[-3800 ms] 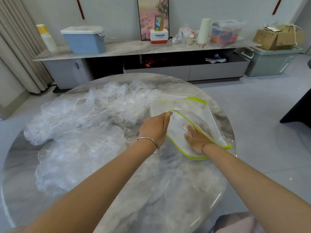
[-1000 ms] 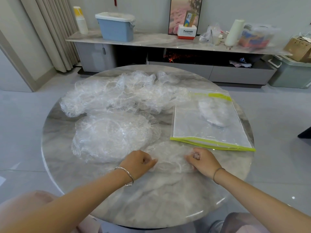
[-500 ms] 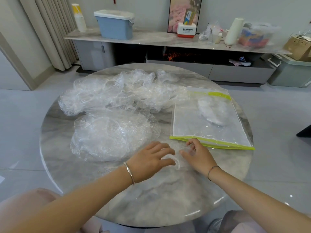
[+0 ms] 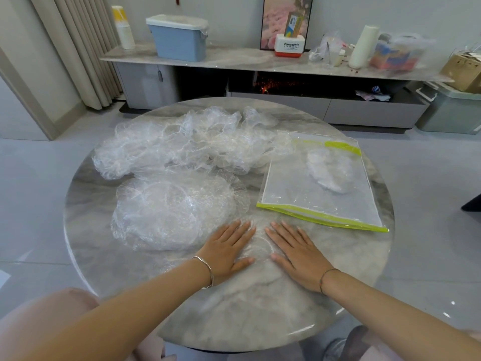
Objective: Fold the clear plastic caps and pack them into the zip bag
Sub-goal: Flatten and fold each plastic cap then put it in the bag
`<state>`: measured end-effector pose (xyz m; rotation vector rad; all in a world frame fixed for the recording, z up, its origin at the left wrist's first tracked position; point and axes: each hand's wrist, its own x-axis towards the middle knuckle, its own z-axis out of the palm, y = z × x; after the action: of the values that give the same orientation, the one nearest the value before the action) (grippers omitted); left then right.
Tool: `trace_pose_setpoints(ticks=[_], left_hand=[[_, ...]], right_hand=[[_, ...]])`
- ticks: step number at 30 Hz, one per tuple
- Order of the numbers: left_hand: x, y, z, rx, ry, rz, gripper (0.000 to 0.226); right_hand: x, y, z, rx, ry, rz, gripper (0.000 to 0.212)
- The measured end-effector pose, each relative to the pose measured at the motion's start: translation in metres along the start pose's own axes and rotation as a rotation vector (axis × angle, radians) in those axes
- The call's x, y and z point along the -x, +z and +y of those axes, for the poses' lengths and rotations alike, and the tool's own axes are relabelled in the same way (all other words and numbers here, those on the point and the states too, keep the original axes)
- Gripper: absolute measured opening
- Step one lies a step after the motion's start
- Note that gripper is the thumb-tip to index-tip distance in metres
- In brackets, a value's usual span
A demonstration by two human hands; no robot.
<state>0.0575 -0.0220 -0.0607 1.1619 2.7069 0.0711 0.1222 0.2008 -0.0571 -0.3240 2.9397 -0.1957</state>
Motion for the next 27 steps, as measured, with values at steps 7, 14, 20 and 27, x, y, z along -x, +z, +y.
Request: trace_pose_setpoints(ticks=[7,14,20,27], left_hand=[[0.001,-0.019,0.005,0.075,0.038,0.056,0.089],[0.010,-0.026,-0.003,-0.033,0.130,0.228,0.052],[0.015,-0.030,0.004,-0.018,0.085,0.136,0.076],[0.018,-0.033,0.004,0.155,0.165,0.026,0.085]], right_hand=[[0.003,-0.015,-0.004,-0.084,-0.093,0.147,0.079],[0.018,-0.018,-0.016,-0.054,-0.468,0.283,0.052],[0.016,-0.003,-0.018,0.023,-0.391,0.272,0.049],[0.012,-0.020,-0.022,-0.714,0.011,0.224,0.031]])
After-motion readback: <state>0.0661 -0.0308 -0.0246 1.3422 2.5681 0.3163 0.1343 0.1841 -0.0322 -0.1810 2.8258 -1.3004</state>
